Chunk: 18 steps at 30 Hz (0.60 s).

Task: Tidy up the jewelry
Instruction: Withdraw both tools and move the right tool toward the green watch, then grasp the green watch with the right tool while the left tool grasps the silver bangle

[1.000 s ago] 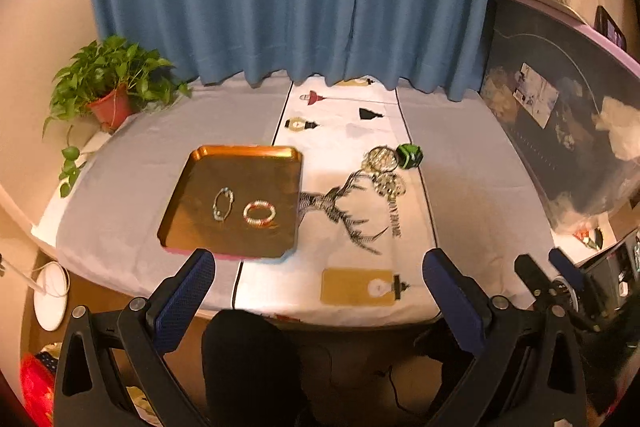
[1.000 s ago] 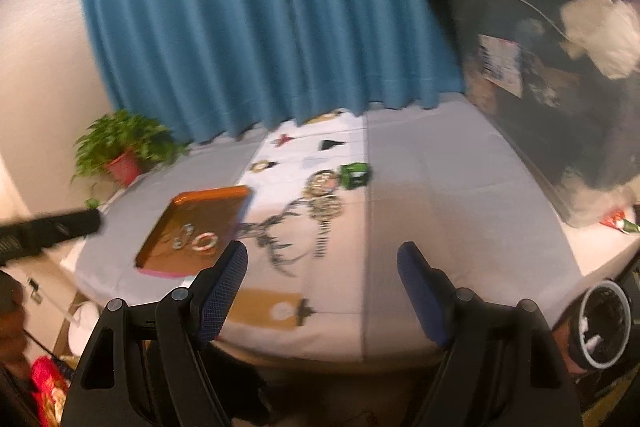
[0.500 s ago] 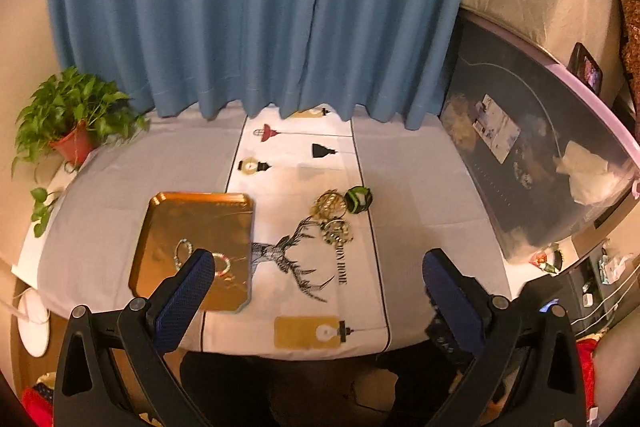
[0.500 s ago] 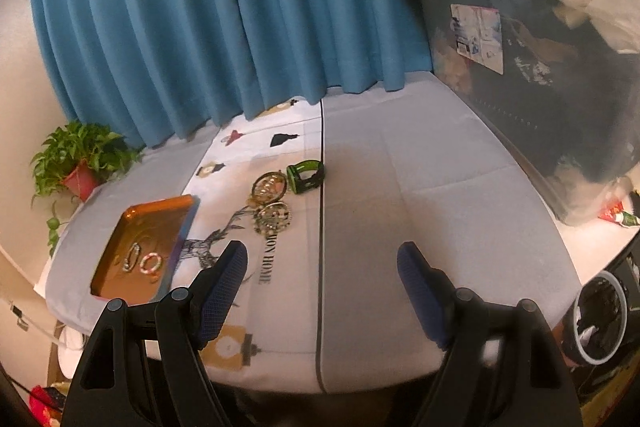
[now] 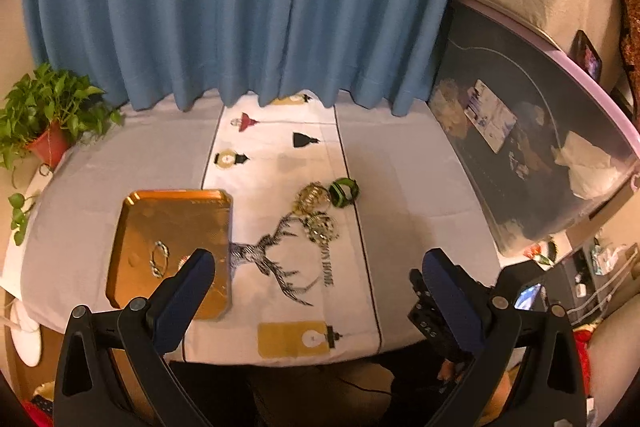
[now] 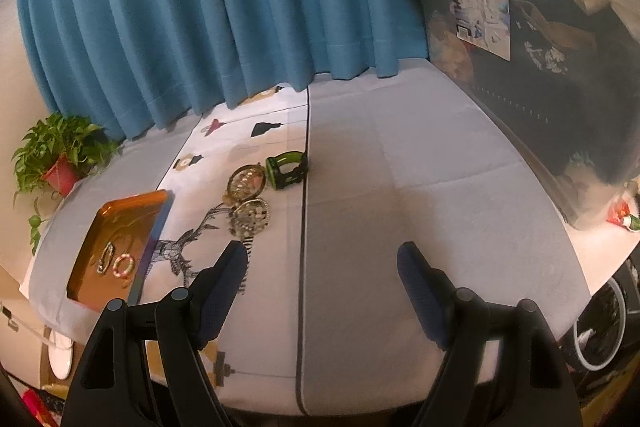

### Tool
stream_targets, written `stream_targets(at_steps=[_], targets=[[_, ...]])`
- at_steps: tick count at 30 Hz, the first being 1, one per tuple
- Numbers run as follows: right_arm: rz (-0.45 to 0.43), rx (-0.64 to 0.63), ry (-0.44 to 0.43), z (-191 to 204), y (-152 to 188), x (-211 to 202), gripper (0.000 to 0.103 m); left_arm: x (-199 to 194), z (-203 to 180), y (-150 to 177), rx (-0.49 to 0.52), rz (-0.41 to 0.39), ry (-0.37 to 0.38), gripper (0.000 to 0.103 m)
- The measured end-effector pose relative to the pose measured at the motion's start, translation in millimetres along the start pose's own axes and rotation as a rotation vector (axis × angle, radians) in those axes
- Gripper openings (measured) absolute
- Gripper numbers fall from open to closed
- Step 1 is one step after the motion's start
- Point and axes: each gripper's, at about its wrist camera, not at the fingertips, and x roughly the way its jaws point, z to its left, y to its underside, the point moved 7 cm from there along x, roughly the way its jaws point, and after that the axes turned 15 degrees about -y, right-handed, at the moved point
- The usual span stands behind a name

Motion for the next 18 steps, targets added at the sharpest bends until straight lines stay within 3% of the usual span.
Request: stream_targets(at_steps=[7,12,18], targets=[[0.001,0.009,0.005,-7.0,-7.9,15.0,0.078,27.3,20.1,-31.0,-0.057,-0.012,-0.081,0.103],[-0.001,-0.003,0.01,-10.8,-14.3,29.2,0.078,28.1,30.0,-55.9,-0.076,-0.104,-0.148,0.103],[0.0,0.027,0.011,-20.6,-24.2,60.5,0.078,45.4,19.7,-57.5,-0.043,-0.083,-0.1,0.103]])
